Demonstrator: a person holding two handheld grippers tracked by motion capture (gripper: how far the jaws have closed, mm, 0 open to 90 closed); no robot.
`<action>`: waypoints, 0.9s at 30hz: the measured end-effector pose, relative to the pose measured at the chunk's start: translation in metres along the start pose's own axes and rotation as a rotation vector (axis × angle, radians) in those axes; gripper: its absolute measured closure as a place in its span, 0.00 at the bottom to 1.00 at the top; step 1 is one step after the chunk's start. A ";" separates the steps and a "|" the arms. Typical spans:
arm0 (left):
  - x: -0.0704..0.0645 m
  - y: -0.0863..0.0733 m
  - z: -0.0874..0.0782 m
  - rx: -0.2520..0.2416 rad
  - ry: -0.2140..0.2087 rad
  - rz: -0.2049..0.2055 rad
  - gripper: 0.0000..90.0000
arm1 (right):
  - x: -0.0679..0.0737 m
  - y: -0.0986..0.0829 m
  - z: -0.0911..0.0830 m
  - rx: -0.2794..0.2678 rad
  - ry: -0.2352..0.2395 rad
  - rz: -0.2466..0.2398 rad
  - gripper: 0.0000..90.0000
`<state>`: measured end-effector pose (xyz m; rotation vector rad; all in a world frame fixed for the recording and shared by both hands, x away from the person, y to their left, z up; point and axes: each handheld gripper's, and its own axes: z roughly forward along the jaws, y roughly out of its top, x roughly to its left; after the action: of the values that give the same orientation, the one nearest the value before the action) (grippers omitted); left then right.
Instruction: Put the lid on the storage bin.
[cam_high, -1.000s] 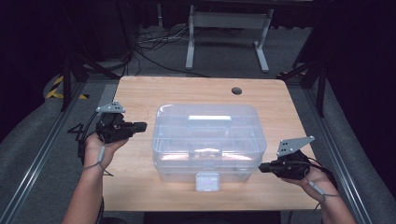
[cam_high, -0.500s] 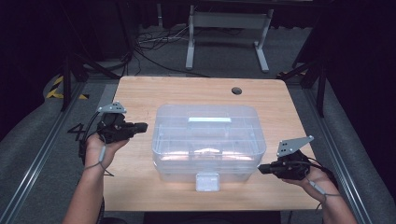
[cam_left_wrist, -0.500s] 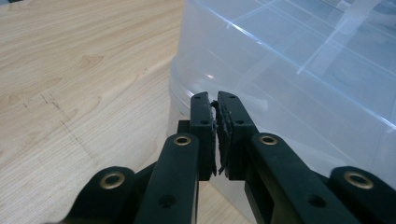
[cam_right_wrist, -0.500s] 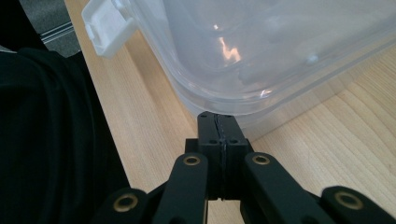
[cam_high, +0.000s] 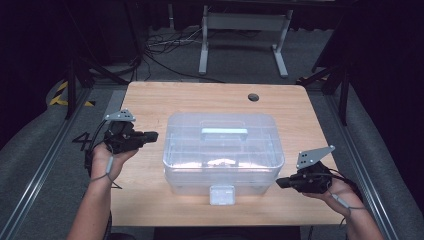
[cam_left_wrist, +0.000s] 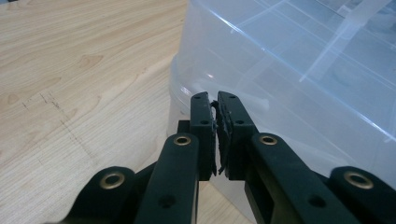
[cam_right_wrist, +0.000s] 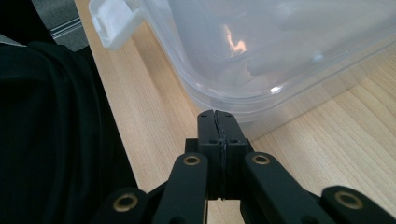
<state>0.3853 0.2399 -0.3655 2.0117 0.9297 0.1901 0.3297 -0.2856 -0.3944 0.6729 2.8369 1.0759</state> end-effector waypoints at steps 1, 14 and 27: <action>0.000 0.000 0.000 0.000 0.001 0.000 0.95 | 0.000 -0.001 -0.002 0.003 -0.002 -0.002 1.00; -0.003 -0.004 -0.003 -0.006 0.015 -0.002 0.94 | -0.002 0.001 -0.021 -0.043 -0.039 -0.013 1.00; -0.011 -0.021 -0.016 -0.019 0.054 -0.018 0.93 | -0.014 0.015 -0.048 -0.202 -0.108 -0.031 1.00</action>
<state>0.3584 0.2498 -0.3699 1.9885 0.9762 0.2434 0.3395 -0.3114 -0.3497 0.6464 2.5949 1.2575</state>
